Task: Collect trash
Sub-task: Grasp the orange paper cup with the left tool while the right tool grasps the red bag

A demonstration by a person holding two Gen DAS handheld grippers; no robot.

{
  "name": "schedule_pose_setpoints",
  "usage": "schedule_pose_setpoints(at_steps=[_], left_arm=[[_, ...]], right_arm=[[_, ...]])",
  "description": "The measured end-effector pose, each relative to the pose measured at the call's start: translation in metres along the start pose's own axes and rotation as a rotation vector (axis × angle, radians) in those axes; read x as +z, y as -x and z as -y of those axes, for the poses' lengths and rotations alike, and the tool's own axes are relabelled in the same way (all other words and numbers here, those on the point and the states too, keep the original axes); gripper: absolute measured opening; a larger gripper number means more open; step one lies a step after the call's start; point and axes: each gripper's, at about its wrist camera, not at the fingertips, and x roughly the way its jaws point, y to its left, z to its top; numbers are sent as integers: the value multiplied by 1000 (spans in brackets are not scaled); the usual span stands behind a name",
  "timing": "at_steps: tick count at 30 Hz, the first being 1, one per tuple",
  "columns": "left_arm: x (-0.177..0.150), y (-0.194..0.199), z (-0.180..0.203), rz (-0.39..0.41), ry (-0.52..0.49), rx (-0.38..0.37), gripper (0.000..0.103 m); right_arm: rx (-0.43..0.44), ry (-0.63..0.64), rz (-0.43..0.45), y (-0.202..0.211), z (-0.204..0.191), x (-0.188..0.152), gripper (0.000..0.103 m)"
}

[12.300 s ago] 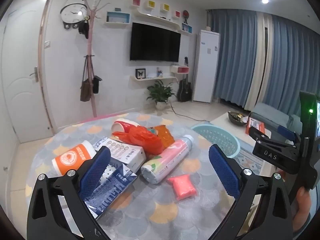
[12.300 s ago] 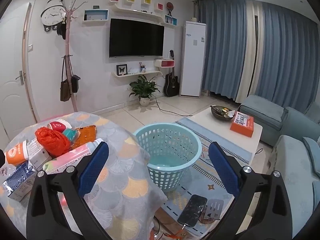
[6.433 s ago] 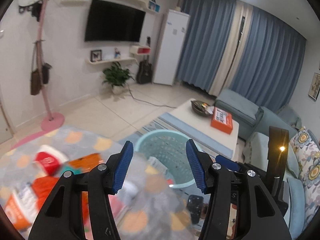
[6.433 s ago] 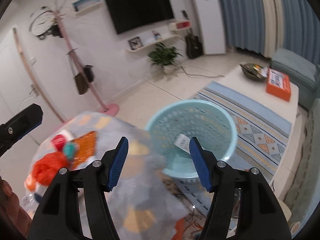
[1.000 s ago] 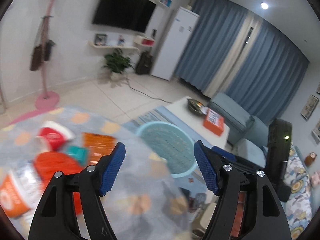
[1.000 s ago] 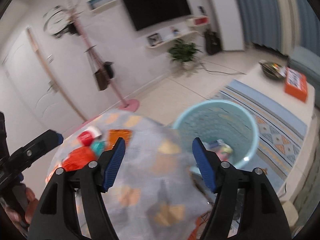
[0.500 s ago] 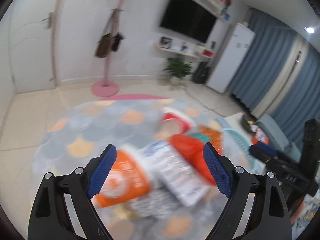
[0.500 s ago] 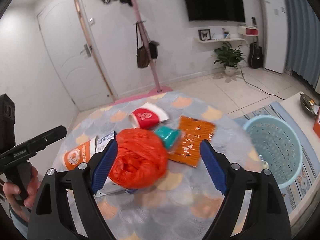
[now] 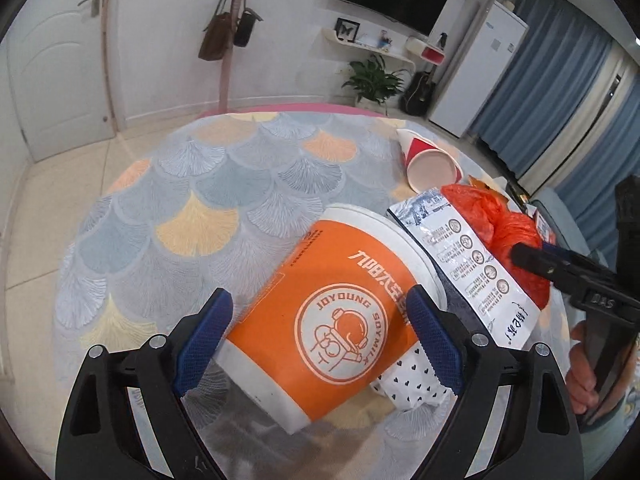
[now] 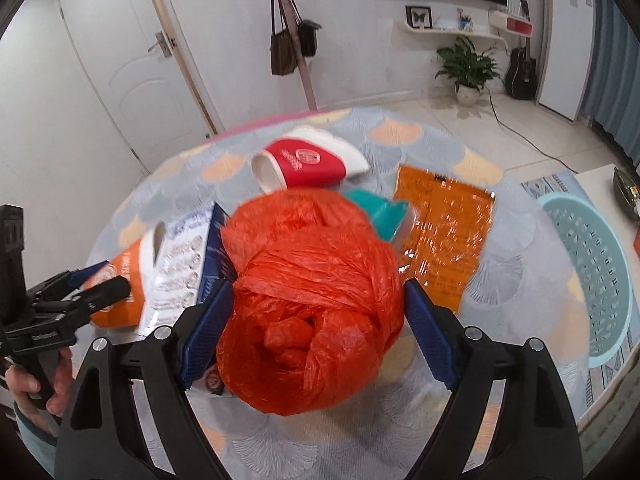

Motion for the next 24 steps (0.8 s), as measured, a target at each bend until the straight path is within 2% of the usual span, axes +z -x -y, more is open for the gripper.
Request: schedule_pose_setpoints(at_steps=[5, 9, 13, 19, 24], left_arm=[[-6, 0, 7, 1, -37, 18, 86], [-19, 0, 15, -15, -57, 55, 85], [-35, 4, 21, -21, -61, 103, 71], [-47, 19, 26, 28, -26, 101, 68], [-47, 43, 35, 91, -11, 72, 68]], right_arm=[[-33, 24, 14, -2, -6, -6, 79], [-66, 60, 35, 2, -10, -11, 63], [-102, 105, 67, 11, -12, -20, 49], [-117, 115, 90, 23, -10, -25, 37], [-107, 94, 128, 42, -1, -28, 34]])
